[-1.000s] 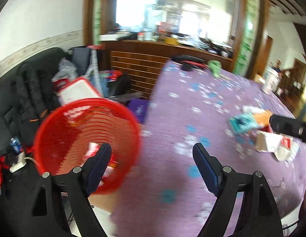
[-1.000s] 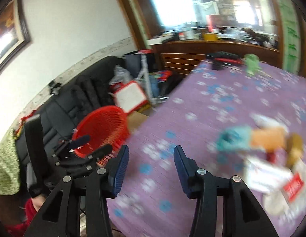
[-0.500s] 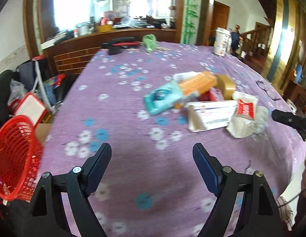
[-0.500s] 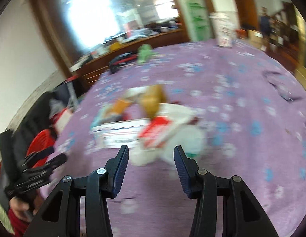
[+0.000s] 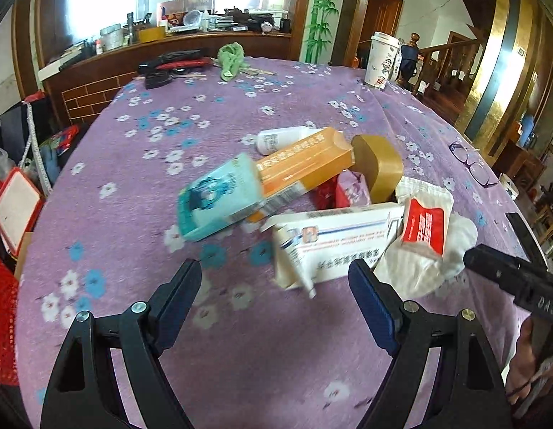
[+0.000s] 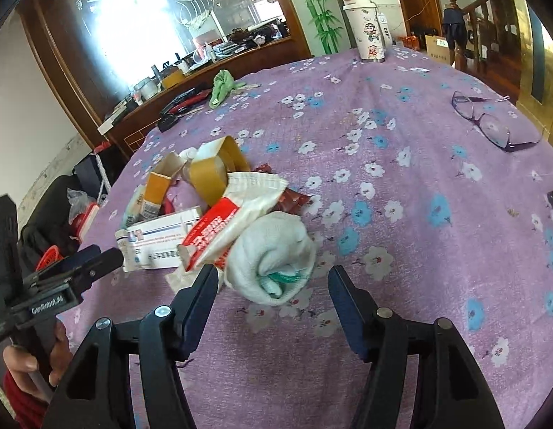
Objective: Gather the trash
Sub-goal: 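Grasp the white medicine box with the left tool while the right grasps the white sock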
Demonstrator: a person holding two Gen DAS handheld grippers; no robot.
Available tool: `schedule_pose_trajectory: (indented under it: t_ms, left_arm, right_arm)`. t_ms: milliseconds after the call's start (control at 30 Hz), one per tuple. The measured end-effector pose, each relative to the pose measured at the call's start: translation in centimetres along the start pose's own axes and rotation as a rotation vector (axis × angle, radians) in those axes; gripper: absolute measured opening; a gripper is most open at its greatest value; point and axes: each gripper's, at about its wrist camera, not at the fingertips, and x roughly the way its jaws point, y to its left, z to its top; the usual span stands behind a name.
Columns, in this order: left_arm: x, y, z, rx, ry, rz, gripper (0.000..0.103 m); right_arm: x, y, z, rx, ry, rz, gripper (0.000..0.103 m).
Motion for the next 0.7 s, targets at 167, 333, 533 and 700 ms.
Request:
schedule_pose_trajectory:
  t_ms: [167, 333, 533, 700]
  left_arm:
    - [2.2, -1.2, 0.8, 0.014, 0.019, 0.001, 0.050]
    - [3.5, -1.3, 0.9, -0.016, 0.029, -0.033, 0.021]
    - [2.7, -0.6, 0.2, -0.033, 0.010, -0.031, 0.008]
    - [1.4, 0.7, -0.6, -0.061, 0.005, -0.047, 0.007]
  right_arm:
    - [0.3, -0.2, 0.3, 0.002, 0.002, 0.003, 0.068]
    - [1.2, 0.1, 0.9, 0.007, 0.010, 0.013, 0.068]
    - [3.1, 0.1, 1.1, 0.029, 0.051, 0.016, 0.068]
    - [2.8, -0.3, 0.6, 0.057, 0.045, 0.056, 0.037]
